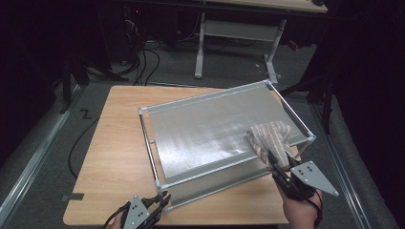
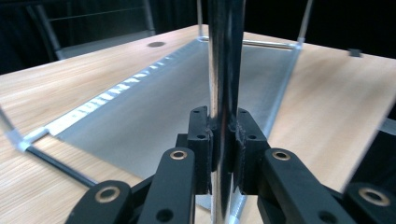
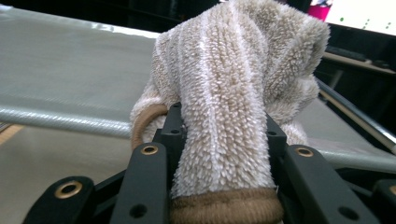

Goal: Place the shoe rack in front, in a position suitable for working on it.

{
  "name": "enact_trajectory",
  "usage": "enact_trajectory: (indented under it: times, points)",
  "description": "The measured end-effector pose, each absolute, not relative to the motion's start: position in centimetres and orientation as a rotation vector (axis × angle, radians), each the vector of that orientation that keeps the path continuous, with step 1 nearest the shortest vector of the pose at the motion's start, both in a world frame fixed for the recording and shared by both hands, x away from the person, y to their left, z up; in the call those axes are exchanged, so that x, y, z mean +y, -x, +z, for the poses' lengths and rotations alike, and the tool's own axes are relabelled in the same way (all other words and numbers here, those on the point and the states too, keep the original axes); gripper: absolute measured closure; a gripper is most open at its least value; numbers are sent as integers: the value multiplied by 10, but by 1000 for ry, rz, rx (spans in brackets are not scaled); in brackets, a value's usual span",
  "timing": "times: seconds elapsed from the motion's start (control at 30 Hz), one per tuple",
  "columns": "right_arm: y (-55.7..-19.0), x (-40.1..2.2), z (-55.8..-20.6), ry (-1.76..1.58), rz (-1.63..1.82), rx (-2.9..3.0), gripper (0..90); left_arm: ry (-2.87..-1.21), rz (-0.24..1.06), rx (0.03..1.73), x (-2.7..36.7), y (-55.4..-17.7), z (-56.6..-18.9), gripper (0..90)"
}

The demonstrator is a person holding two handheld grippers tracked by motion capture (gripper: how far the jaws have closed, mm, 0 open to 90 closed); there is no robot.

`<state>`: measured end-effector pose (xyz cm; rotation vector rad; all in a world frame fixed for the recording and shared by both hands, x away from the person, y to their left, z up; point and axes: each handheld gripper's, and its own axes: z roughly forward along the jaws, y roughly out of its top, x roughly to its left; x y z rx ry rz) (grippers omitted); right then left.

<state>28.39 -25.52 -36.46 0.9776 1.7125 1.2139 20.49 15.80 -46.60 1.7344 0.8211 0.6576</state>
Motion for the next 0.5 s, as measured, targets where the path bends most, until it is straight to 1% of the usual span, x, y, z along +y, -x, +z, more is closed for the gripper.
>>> enact_trajectory:
  times: [0.23,0.33,0.43,0.5]
  points:
    - [-294,-206,-371,-884,1259,1815,650,-1654,704,978,214,-225,-466,798]
    - [-298,-184,-371,-838,1282,1851,650,-1639,785,1049,239,-233,-466,800]
    - [-301,-166,-370,-804,1294,1882,650,-1637,837,1080,253,-235,-466,800]
    - [-302,-161,-368,-789,1301,1898,650,-1627,847,1094,258,-236,-468,799]
